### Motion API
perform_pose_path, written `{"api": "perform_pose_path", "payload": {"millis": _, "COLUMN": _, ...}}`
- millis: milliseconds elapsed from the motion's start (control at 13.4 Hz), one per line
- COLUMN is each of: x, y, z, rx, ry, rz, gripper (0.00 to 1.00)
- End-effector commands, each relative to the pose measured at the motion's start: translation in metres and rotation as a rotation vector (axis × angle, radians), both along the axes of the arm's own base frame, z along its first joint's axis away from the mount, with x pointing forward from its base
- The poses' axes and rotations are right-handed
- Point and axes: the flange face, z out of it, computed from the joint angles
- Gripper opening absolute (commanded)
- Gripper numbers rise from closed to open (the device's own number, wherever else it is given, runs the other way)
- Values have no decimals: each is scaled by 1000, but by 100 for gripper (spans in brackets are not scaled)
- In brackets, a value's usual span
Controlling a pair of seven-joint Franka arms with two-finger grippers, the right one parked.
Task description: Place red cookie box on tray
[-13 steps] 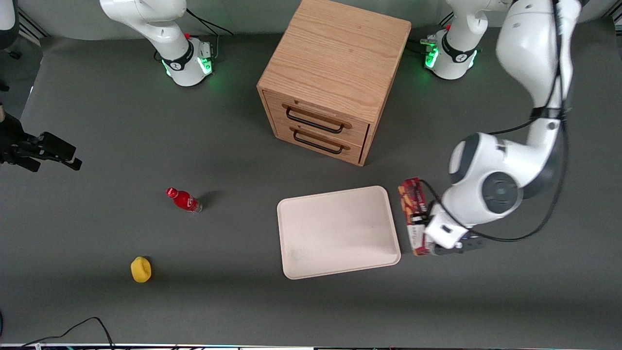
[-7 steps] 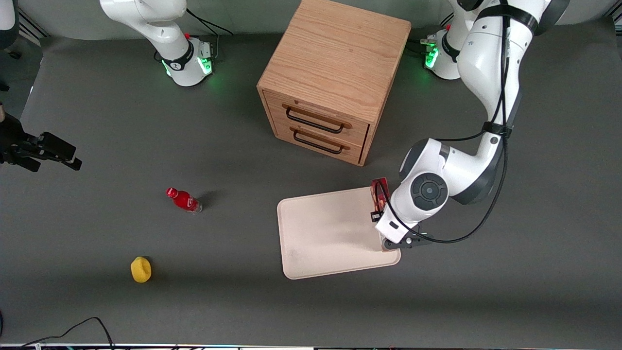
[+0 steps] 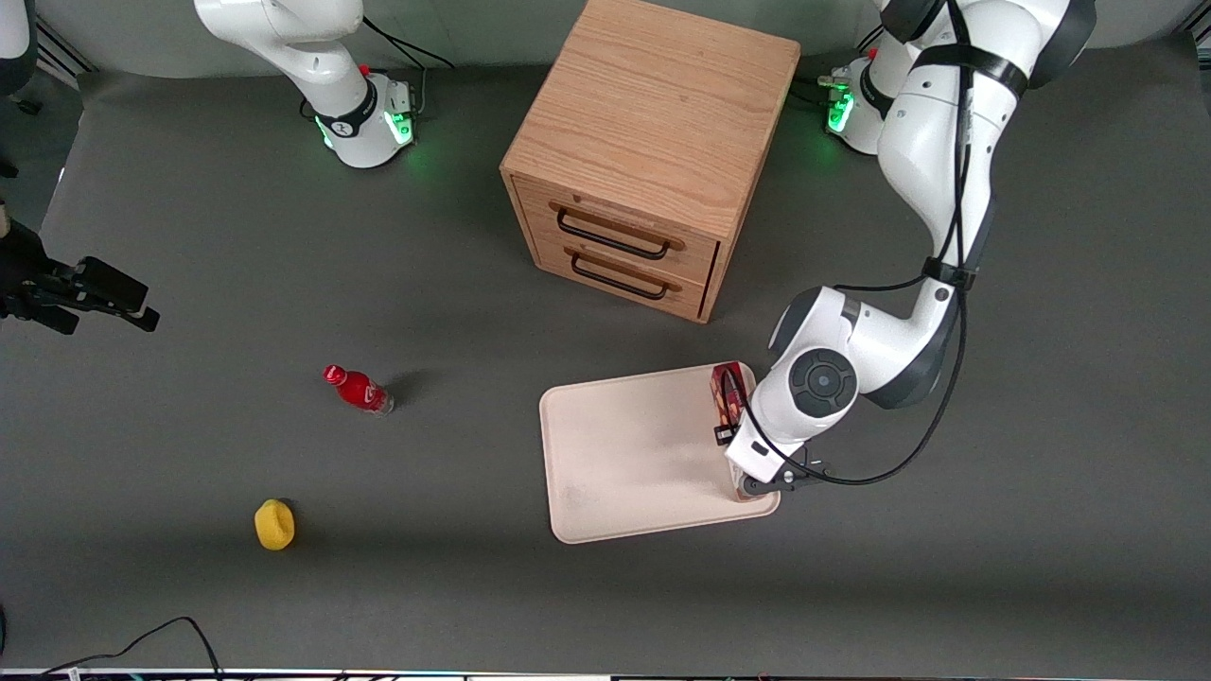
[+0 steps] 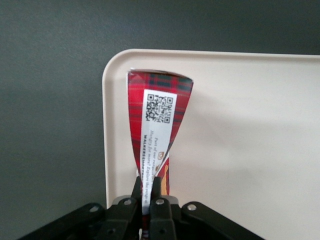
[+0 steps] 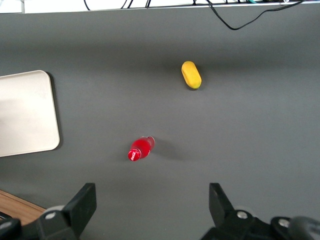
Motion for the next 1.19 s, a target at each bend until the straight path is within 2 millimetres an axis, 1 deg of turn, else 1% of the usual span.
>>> {"api": "perform_pose_path", "payload": {"millis": 0, "x": -3, "y": -4, "z": 3, "rx": 45, "ry": -19, "rz": 2, "gripper": 100}}
{"api": "perform_pose_path", "payload": {"millis": 74, "x": -2, "y": -1, "z": 11, "rx": 49, "ry": -18, "rz": 1, "gripper": 100}}
{"api": "perform_pose_path", "payload": {"millis": 149, "x": 1, "y": 7, "z": 18, "rx": 54, "ry": -15, "rz": 9, "gripper": 100}}
{"api": "perform_pose_path", "payload": {"millis": 223, "x": 3, "y": 13, "z": 37, "rx": 64, "ry": -8, "rz": 12, "gripper": 100}}
{"api": "perform_pose_path", "payload": {"millis": 298, "x": 6, "y": 30, "z": 64, "rx": 73, "ry": 4, "rz": 16, "gripper": 100}}
{"api": "perform_pose_path", "payload": {"millis": 447, "x": 12, "y": 74, "z": 118, "rx": 43, "ry": 26, "rz": -4, "gripper": 100}}
{"api": "perform_pose_path", "payload": {"millis": 521, "x": 11, "y": 96, "z": 143, "rx": 7, "ry": 47, "rz": -17, "gripper": 100}}
{"api": "perform_pose_path", "payload": {"millis": 596, "x": 10, "y": 124, "z": 168, "rx": -13, "ry": 58, "rz": -22, "gripper": 100}}
{"api": "perform_pose_path", "payload": {"millis": 745, "x": 0, "y": 169, "z": 202, "rx": 7, "ry": 104, "rz": -17, "gripper": 100}}
{"api": "perform_pose_path", "payload": {"millis": 894, "x": -9, "y": 221, "z": 237, "rx": 18, "ry": 105, "rz": -23, "gripper": 100}}
{"api": "perform_pose_path", "payload": {"millis": 968, "x": -22, "y": 268, "z": 259, "rx": 17, "ry": 83, "rz": -54, "gripper": 100}}
{"api": "perform_pose_path", "payload": {"millis": 1043, "x": -30, "y": 288, "z": 272, "rx": 21, "ry": 62, "rz": -49, "gripper": 100}}
{"api": "perform_pose_path", "payload": {"millis": 1117, "x": -37, "y": 295, "z": 287, "rx": 25, "ry": 46, "rz": -38, "gripper": 100}}
